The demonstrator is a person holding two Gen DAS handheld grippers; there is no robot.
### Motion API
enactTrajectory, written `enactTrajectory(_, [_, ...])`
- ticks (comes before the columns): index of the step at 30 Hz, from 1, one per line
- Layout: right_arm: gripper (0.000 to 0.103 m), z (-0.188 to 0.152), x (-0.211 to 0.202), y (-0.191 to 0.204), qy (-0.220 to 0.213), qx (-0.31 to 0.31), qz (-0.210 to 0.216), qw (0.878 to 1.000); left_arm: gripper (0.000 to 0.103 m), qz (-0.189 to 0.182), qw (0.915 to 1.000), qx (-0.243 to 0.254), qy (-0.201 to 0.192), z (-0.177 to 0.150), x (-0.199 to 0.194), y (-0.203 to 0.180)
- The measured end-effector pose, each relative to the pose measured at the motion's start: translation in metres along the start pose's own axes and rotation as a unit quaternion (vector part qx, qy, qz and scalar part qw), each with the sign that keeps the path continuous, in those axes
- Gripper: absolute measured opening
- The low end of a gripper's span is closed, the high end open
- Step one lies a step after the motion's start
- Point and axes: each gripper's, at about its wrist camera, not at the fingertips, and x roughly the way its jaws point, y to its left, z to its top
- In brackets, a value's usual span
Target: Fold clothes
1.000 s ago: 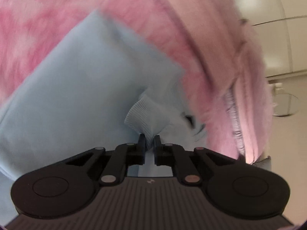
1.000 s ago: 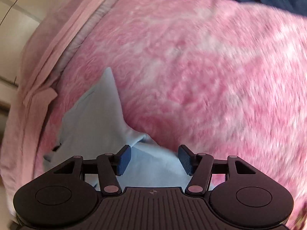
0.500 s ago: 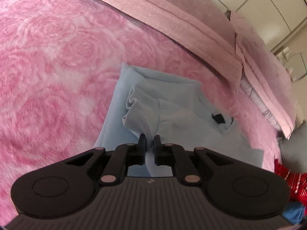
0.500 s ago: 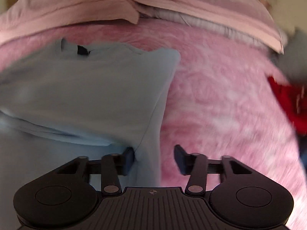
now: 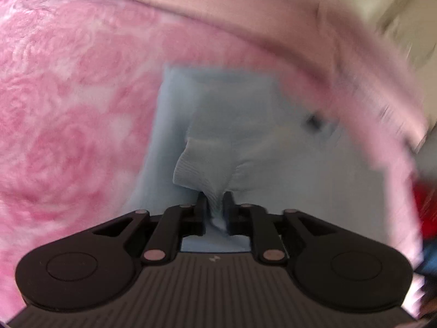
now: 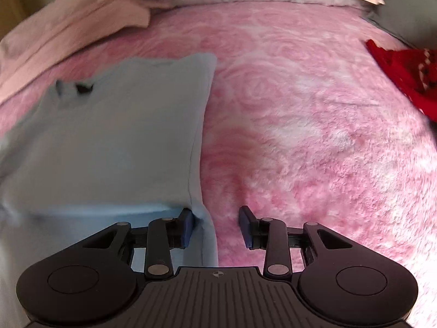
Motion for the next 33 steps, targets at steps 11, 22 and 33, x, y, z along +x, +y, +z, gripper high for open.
enactTrajectory(11, [0.035, 0.051, -0.034, -0.01, -0.034, 0.016, 0.009, 0.999, 0.016, 0.071, 0.993, 0.064, -0.071, 0.042, -0.042, -0.017])
enactTrajectory(22, [0.034, 0.094, 0.078, 0.032, -0.098, -0.091, 0.004, 0.991, 0.016, 0.098, 0.9789, 0.162, -0.076, 0.029, 0.044, -0.039])
enactTrajectory(33, [0.035, 0.058, 0.012, 0.036, -0.093, -0.081, 0.06, 0.99, 0.014, 0.096, 0.9818, 0.153, -0.059, 0.0, -0.007, -0.029])
